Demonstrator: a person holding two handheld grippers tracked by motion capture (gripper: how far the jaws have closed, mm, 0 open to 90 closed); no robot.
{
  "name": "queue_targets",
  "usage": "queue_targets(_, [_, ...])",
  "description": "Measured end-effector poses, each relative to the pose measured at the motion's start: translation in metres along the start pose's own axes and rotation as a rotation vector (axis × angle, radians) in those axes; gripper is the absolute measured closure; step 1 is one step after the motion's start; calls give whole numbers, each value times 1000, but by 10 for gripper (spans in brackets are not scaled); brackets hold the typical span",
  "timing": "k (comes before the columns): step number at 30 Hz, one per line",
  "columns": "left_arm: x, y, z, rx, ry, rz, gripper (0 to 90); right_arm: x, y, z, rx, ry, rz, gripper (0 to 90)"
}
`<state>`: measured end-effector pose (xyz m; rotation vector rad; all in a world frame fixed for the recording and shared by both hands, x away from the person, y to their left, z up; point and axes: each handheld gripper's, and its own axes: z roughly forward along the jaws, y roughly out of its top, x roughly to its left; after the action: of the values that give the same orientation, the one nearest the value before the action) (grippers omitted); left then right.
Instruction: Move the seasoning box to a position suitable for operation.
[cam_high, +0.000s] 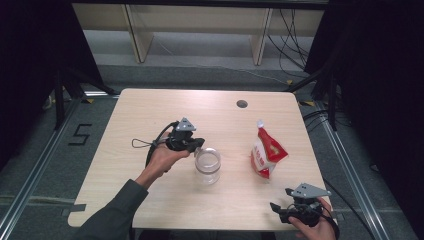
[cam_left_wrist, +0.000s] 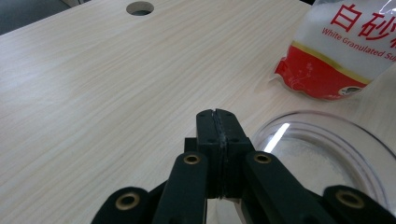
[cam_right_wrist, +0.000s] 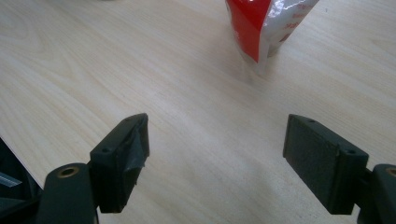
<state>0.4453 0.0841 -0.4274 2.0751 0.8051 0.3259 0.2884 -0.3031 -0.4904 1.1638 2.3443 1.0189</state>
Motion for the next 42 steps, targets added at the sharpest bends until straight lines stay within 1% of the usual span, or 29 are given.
queue_targets(5, [2,-4,-8,21,10,4,884,0,0,1,0,5,-4,235])
queue_targets(7, [3,-7,-12,21,3,0,881,0,0,0,5,-4,-8,236])
queue_targets(8, [3,-9,-14,16,1,-5,880,3,0,0,5,-3,18,236])
queue_targets(11, [4,-15,-21,11,1,-28,880,2,0,0,4,-3,9,236])
queue_targets(13, [5,-19,-25,10,-1,-31,877,2,0,0,4,-2,10,236])
queue_targets(14, [5,-21,-27,10,-6,-40,877,1,1,0,-2,-8,-15,236])
queue_targets(17, [6,-25,-33,2,-5,-50,872,2,0,1,5,7,-2,237])
queue_targets(18, [6,-27,-34,0,-9,-59,872,2,1,0,6,0,-6,237])
queue_targets(19, [8,-28,-35,-15,-21,-29,872,2,1,0,7,2,-7,237])
queue_targets(20, [8,-29,-36,-17,-26,-29,872,2,1,0,7,2,-7,236])
queue_targets(22, [7,-32,-40,-16,-18,-43,867,2,1,0,9,2,-4,237])
queue_targets(23, [6,-34,-41,-27,-20,-66,865,3,1,0,12,2,6,236])
queue_targets(24, [7,-35,-44,-21,-23,-62,864,3,1,0,12,2,6,237])
queue_targets(26, [5,-38,-46,-36,-16,-90,860,3,1,0,11,3,6,237])
queue_targets(27, [5,-39,-46,-45,-17,-96,843,3,1,1,11,2,3,237])
queue_targets(28, [5,-40,-49,-43,-25,-101,791,3,1,1,11,1,3,237])
queue_targets(29, [4,-41,-50,-67,-29,-137,769,3,1,1,10,2,3,237])
queue_targets(30, [4,-41,-52,-79,-35,-132,751,3,1,0,10,4,6,237])
queue_targets(31, [4,-42,-55,-91,-26,-129,735,3,1,0,8,3,2,237])
queue_targets(32, [5,-43,-58,-104,-25,-130,707,2,1,1,4,5,-13,236])
queue_targets(33, [5,-44,-61,-123,-26,-135,682,3,1,0,5,6,-1,237])
queue_targets(34, [6,-46,-64,-156,-38,-132,648,2,1,1,-5,4,-7,237])
queue_targets(36, [8,-50,-70,-168,-41,-137,587,2,1,1,-2,3,-12,236])
queue_targets(37, [8,-53,-73,-181,-32,-117,558,2,1,1,-3,4,-17,236])
queue_targets(38, [7,-58,-75,-194,-41,-113,533,2,1,0,-2,4,-13,236])
queue_targets(39, [7,-62,-76,-203,-43,-92,461,4,1,0,0,7,-2,236])
queue_targets(40, [7,-66,-77,-205,-35,-82,442,5,1,0,9,17,14,236])
queue_targets(41, [8,-71,-76,-210,-43,-69,428,5,1,0,4,14,8,236])
queue_targets(42, [7,-75,-75,-211,-40,-64,420,3,1,1,-2,7,-13,236])
